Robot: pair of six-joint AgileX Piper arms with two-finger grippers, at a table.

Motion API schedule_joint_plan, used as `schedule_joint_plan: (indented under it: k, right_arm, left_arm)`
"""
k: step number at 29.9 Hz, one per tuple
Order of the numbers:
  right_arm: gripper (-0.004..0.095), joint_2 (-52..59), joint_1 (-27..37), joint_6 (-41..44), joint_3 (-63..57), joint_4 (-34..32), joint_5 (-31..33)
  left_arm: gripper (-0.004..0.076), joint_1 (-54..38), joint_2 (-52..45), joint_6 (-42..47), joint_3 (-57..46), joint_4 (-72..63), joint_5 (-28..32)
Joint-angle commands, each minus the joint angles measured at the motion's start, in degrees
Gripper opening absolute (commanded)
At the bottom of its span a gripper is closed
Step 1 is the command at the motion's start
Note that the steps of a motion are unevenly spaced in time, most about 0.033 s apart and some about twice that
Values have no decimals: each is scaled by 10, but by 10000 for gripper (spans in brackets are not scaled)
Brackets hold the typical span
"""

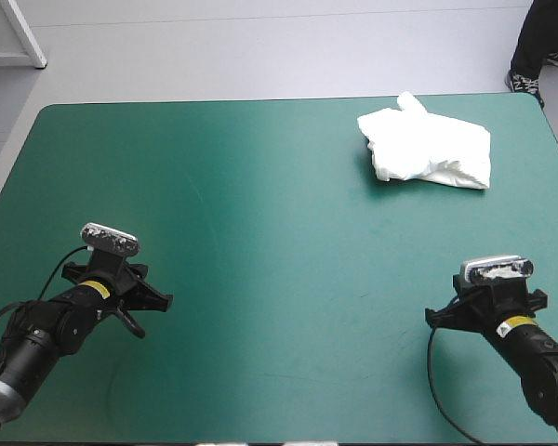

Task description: Fold the cloth

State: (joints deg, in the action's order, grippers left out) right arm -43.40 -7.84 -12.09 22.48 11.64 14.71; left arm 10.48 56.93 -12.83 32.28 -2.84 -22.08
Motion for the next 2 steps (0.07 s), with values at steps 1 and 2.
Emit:
schedule_joint_plan:
  k: [1, 2]
  right_arm:
    - [-17, 31, -3, -3, -32, 3, -50]
    - [-17, 35, -3, 4, -38, 7, -54]
  left_arm:
    - [19, 1, -38, 2, -13, -31, 46]
    - [19, 1, -47, 2, -18, -32, 41]
